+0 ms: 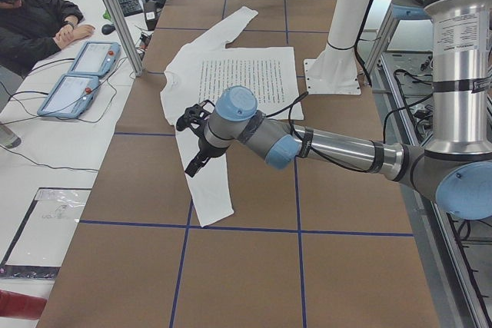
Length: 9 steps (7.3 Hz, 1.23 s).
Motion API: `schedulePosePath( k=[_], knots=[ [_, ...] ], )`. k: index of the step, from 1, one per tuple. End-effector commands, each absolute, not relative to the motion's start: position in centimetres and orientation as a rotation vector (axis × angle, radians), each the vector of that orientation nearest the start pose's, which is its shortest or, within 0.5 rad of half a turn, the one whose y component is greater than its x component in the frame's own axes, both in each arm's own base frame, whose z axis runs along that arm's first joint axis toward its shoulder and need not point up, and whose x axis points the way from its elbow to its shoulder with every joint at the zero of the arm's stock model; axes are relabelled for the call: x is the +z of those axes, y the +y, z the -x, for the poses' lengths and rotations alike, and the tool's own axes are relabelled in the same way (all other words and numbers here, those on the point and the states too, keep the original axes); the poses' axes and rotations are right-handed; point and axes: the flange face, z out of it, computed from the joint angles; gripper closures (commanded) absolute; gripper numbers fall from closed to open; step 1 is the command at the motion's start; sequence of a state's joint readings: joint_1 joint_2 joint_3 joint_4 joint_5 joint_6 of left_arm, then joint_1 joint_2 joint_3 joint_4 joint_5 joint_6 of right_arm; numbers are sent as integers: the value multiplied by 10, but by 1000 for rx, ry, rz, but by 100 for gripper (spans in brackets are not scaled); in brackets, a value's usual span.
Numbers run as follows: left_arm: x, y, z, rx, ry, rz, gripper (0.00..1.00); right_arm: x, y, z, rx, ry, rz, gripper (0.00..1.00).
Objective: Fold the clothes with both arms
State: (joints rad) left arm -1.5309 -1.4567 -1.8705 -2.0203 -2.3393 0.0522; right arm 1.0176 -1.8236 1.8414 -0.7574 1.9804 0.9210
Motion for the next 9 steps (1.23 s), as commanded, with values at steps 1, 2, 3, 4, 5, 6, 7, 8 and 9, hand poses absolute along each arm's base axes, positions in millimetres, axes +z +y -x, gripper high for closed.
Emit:
schedulePosePath(
  k=[1, 2, 3, 4, 5, 6, 7, 8, 9],
  knots=[
    [509, -462, 46, 330, 740, -613, 0, 567, -371, 210, 267, -798, -342, 5],
    [506, -462, 46, 332, 739, -618, 0, 570, -361, 227, 282, -791, -331, 9],
    [506, -461, 46, 331, 739, -618, 0, 570, -353, 239, 296, -798, -317, 13],
    [506, -461, 46, 333, 741, -618, 0, 580, -345, 248, 308, -798, -328, 17],
    [505, -462, 46, 335, 740, -621, 0, 595, -342, 245, 309, -806, -337, 19],
    [505, -462, 46, 334, 740, -621, 0, 610, -338, 240, 307, -810, -339, 21],
    [504, -462, 46, 334, 739, -623, 0, 615, -338, 239, 307, -811, -341, 23],
    [504, -462, 46, 336, 740, -623, 0, 615, -338, 239, 309, -808, -347, 29],
    [504, -462, 46, 334, 739, -623, 0, 616, -338, 239, 305, -806, -348, 40]
  ],
)
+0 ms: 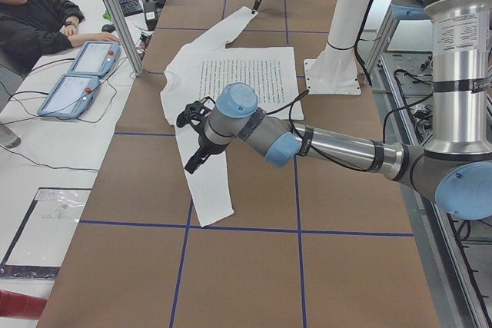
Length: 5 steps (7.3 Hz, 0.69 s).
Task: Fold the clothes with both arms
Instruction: 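Lower the right gripper and grasp the cuff of the nearest sleeve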
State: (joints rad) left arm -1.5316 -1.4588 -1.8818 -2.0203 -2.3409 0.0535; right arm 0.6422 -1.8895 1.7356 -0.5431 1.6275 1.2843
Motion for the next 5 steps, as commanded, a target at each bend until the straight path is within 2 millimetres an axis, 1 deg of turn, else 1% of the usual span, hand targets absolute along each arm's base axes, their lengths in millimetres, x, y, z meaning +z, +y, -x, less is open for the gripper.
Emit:
schedulePosePath(
  k=[1, 2, 3, 4, 5],
  knots=[
    [505, -461, 46, 334, 739, -622, 0, 616, -338, 240, 303, -807, -349, 61],
    [505, -461, 46, 334, 739, -622, 0, 616, -338, 240, 300, -805, -350, 86],
    [504, -461, 46, 336, 739, -624, 0, 616, -338, 240, 297, -804, -351, 100],
    [502, -461, 46, 336, 739, -626, 0, 616, -338, 240, 298, -803, -353, 100],
    [503, -461, 46, 335, 739, -625, 0, 607, -339, 240, 294, -818, -362, 100]
  ],
)
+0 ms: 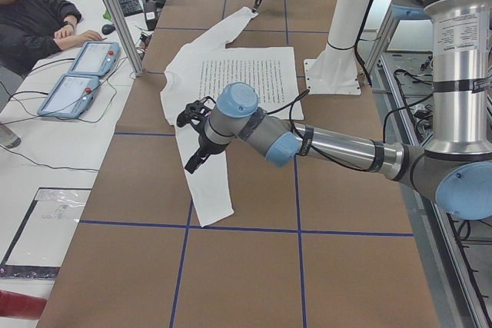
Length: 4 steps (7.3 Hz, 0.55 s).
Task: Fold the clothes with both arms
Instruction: 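Lower the right gripper and grasp the cuff of the nearest sleeve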
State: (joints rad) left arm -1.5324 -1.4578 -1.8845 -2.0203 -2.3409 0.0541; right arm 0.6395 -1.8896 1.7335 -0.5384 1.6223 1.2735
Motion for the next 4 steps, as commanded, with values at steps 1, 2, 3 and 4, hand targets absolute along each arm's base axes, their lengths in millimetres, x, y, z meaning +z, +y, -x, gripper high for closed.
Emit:
schedulePosePath(
  k=[1, 2, 3, 4],
  knots=[
    [503, -461, 46, 335, 739, -625, 0, 592, -341, 240, 292, -834, -365, 100],
    [502, -461, 46, 337, 742, -626, 0, 575, -356, 225, 305, -828, -369, 100],
    [503, -461, 46, 336, 742, -624, 0, 541, -377, 216, 281, -776, -353, 100],
    [503, -461, 46, 336, 742, -624, 0, 491, -418, 225, 296, -742, -367, 100]
  ],
)
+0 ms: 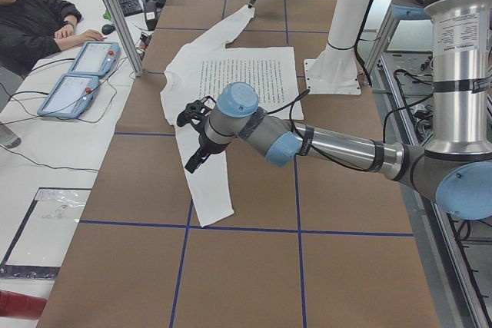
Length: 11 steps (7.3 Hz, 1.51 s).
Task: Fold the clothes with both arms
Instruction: 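Lower the right gripper and grasp the cuff of the nearest sleeve, then carry the sleeve with the right gripper across the shirt toward the collar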
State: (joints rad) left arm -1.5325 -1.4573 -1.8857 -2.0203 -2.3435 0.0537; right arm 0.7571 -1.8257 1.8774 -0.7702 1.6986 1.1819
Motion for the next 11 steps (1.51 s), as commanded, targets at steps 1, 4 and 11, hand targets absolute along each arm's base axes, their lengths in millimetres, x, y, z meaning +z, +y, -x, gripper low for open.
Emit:
schedulePosePath(
  k=[1, 4, 11],
  knots=[
    [502, -461, 46, 337, 742, -626, 0, 443, -454, 246, 317, -711, -354, 100],
    [504, -460, 46, 334, 743, -622, 0, 259, -521, 306, 329, -656, -326, 100],
    [511, -461, 46, 330, 742, -610, 0, -16, -576, 472, 338, -826, -544, 100]
  ],
)
